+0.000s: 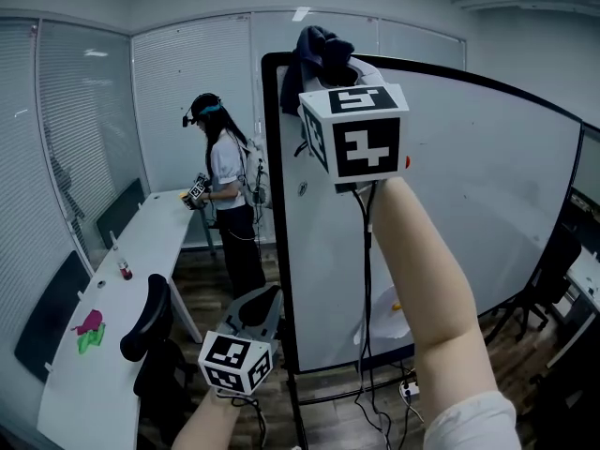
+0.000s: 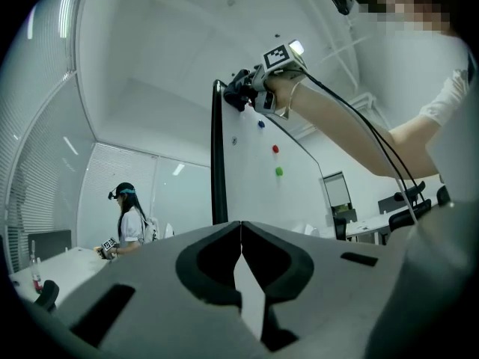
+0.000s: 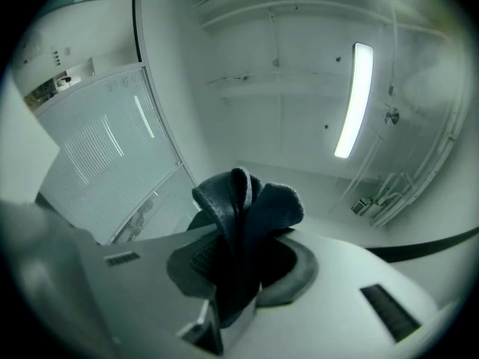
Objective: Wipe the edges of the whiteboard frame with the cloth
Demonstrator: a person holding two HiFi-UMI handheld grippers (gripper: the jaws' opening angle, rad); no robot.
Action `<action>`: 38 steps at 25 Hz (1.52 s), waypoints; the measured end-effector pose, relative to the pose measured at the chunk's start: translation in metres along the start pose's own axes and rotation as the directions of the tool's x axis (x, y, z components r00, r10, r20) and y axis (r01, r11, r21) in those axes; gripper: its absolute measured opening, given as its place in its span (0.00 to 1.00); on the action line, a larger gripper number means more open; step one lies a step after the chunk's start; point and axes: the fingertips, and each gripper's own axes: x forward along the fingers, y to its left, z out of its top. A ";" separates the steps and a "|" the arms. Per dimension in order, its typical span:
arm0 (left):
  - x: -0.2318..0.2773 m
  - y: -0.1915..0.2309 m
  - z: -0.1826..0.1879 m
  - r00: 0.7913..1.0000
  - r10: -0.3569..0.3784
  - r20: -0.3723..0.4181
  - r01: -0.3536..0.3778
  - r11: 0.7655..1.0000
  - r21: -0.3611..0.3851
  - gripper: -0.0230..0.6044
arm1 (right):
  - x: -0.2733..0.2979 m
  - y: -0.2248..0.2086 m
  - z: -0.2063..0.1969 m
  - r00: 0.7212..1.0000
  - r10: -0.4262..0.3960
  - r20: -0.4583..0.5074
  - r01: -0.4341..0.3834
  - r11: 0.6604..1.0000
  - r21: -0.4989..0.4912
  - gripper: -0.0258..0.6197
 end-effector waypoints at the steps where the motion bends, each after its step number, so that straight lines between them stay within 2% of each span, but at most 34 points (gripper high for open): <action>1: 0.001 -0.004 0.000 1.000 0.006 -0.003 -0.006 1.000 0.006 0.07 | -0.002 -0.005 -0.001 1.000 -0.006 -0.002 0.006 1.000 -0.002 0.15; 8: 0.023 -0.039 0.000 0.998 0.056 -0.010 -0.056 0.998 0.008 0.07 | -0.013 -0.046 -0.015 1.000 0.000 0.001 0.000 1.000 0.030 0.15; 15: 0.068 -0.104 -0.003 0.998 0.064 -0.007 -0.063 0.998 0.024 0.07 | -0.027 -0.094 -0.022 0.999 0.050 0.019 -0.050 0.999 0.018 0.15; 27: 0.138 -0.195 -0.021 0.994 0.104 -0.021 -0.105 0.994 -0.036 0.07 | -0.058 -0.201 -0.056 0.998 0.056 0.007 -0.056 0.998 0.035 0.15; 32: 0.163 -0.227 -0.017 0.995 0.098 -0.017 -0.098 0.995 -0.035 0.07 | -0.065 -0.231 -0.068 0.996 0.085 -0.017 -0.085 0.996 0.042 0.15; 38: 0.179 -0.237 -0.024 0.998 0.065 -0.013 -0.066 0.997 -0.050 0.07 | -0.075 -0.247 -0.080 0.996 0.075 -0.038 -0.076 0.997 -0.025 0.15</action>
